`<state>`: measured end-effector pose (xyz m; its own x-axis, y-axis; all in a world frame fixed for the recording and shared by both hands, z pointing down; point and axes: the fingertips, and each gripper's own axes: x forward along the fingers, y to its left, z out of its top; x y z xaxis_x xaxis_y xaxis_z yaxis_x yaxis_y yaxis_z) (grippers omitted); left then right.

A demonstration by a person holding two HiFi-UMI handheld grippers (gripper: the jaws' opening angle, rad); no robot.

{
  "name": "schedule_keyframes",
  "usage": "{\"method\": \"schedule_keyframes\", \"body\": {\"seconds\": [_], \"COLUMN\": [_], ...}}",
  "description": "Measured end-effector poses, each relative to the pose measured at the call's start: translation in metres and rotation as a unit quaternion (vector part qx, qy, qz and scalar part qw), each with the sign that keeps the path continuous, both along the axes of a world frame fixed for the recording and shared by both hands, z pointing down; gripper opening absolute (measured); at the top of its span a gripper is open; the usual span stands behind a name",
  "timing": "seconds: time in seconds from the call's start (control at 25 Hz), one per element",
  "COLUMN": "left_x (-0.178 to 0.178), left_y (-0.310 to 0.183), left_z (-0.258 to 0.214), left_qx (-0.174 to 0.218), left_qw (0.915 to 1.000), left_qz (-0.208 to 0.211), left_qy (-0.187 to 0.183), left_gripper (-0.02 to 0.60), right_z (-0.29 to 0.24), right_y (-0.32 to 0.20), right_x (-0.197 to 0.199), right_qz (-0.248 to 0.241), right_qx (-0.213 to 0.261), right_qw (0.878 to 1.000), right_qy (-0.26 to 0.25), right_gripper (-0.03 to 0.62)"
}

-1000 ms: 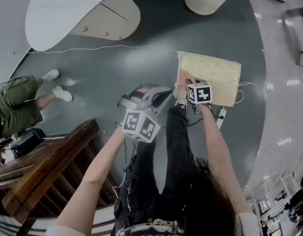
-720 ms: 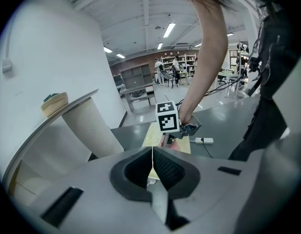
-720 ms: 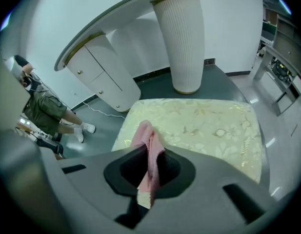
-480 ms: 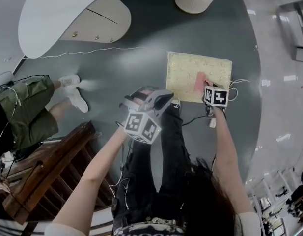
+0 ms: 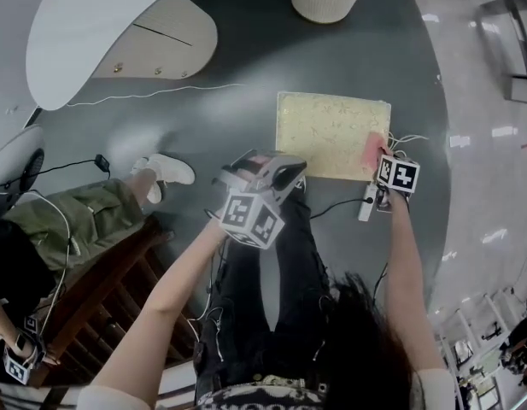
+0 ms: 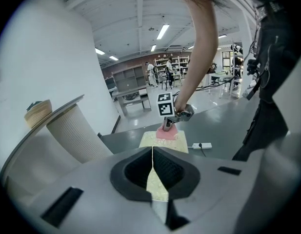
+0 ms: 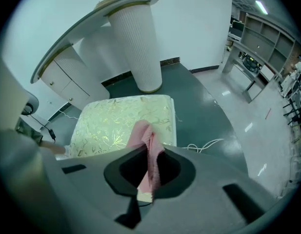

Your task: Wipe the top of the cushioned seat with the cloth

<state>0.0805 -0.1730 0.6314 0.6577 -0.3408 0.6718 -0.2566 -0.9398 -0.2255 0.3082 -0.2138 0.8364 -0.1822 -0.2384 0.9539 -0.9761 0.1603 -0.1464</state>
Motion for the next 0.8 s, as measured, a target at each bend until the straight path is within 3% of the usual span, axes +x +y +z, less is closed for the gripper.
{"method": "schedule_keyframes", "body": {"seconds": [0.48,0.64,0.8], "left_x": [0.003,-0.012,-0.027], "left_y": [-0.001,0.001,0.006], "left_z": [-0.004,-0.002,-0.006], "left_qx": [0.006,0.008,0.004], "left_qw": [0.9999,0.9996,0.9982], "left_qz": [-0.006,-0.027,-0.06], "left_qy": [0.011,0.005,0.003], "left_gripper": [0.006,0.006,0.006], "right_z": [-0.008,-0.019,-0.036], "right_y": [0.009,0.011,0.014], "right_x": [0.032,0.012,-0.036], "right_qz": [0.012,0.004,-0.022], "right_qx": [-0.004,0.011,0.029], "right_qw": [0.999,1.0,0.999], "right_qy": [0.034,0.016,-0.03], "right_gripper": [0.009,0.009,0.009]}}
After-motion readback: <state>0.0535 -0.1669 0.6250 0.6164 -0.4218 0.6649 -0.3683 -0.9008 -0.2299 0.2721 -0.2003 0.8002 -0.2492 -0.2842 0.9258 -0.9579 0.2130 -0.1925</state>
